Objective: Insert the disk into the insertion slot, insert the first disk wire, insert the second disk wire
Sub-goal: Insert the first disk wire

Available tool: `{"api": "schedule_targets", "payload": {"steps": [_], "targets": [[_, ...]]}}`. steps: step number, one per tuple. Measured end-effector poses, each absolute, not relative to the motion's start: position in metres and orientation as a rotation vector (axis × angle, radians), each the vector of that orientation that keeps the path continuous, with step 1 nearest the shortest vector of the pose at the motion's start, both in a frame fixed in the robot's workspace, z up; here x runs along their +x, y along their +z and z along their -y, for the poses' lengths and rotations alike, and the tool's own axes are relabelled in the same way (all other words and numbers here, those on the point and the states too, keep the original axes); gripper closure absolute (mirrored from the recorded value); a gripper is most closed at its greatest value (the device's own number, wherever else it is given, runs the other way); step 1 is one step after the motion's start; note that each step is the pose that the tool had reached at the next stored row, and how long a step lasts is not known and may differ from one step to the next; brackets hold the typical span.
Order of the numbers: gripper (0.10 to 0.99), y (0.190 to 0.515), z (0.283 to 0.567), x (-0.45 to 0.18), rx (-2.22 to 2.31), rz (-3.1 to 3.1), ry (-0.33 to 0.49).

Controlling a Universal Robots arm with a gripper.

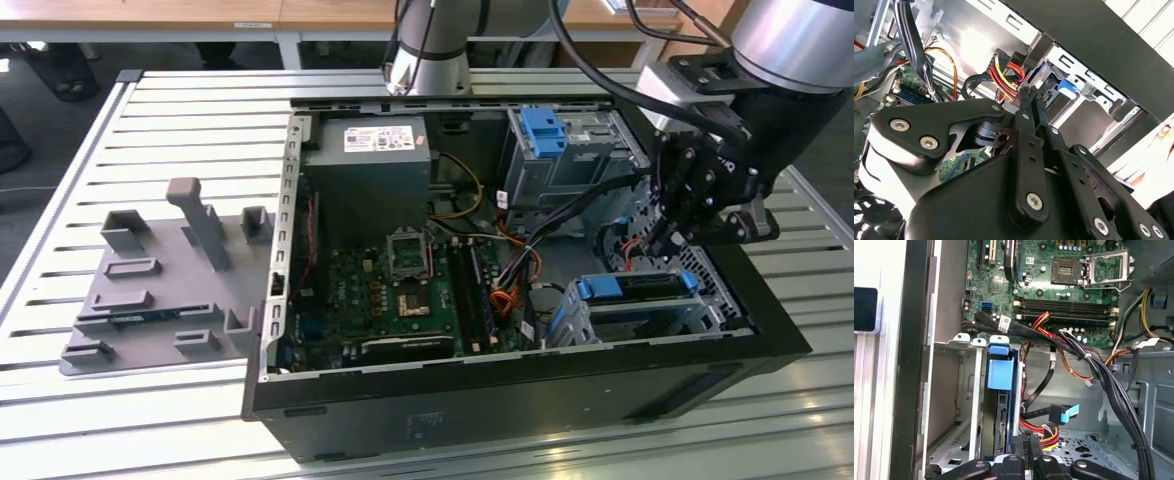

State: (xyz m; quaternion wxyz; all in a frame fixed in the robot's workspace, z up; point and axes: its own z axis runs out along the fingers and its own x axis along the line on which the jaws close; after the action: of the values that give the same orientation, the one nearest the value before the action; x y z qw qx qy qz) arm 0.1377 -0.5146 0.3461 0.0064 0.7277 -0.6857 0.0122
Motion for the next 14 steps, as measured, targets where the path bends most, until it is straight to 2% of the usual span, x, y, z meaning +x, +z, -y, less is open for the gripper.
{"api": "schedule_targets", "payload": {"steps": [14], "targets": [[0.922, 0.3425, 0.5191, 0.1357, 2.23, 2.198, 0.042]]}}
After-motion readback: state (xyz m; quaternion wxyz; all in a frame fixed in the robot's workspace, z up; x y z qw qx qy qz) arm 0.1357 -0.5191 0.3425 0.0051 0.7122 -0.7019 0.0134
